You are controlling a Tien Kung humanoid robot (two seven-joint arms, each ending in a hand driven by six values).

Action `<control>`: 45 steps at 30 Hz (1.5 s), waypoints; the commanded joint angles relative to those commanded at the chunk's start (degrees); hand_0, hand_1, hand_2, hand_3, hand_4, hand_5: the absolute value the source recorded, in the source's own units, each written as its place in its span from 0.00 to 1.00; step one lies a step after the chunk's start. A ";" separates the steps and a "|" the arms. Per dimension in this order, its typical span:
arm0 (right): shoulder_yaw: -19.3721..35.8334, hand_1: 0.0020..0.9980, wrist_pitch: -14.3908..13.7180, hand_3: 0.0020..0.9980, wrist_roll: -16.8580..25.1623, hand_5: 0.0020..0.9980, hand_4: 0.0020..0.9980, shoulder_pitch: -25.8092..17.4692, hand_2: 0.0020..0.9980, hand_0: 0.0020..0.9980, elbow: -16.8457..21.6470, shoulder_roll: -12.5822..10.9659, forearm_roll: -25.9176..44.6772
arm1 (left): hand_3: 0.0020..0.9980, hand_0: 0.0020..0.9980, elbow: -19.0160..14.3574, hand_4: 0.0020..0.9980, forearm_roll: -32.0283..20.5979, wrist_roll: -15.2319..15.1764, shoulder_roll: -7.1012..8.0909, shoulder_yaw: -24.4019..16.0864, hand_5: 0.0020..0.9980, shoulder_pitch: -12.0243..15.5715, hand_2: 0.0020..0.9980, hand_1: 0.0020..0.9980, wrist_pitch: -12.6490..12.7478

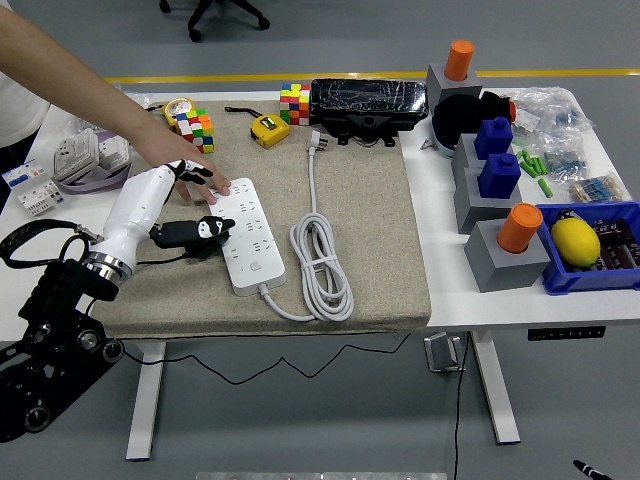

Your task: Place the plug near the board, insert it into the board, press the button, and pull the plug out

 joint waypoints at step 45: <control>0.81 0.65 0.01 0.57 0.02 0.56 0.99 -0.11 0.66 0.66 0.27 0.33 -0.30 | 0.70 0.72 3.12 0.89 -1.41 2.79 -2.22 5.28 0.46 -2.14 0.71 0.75 -3.56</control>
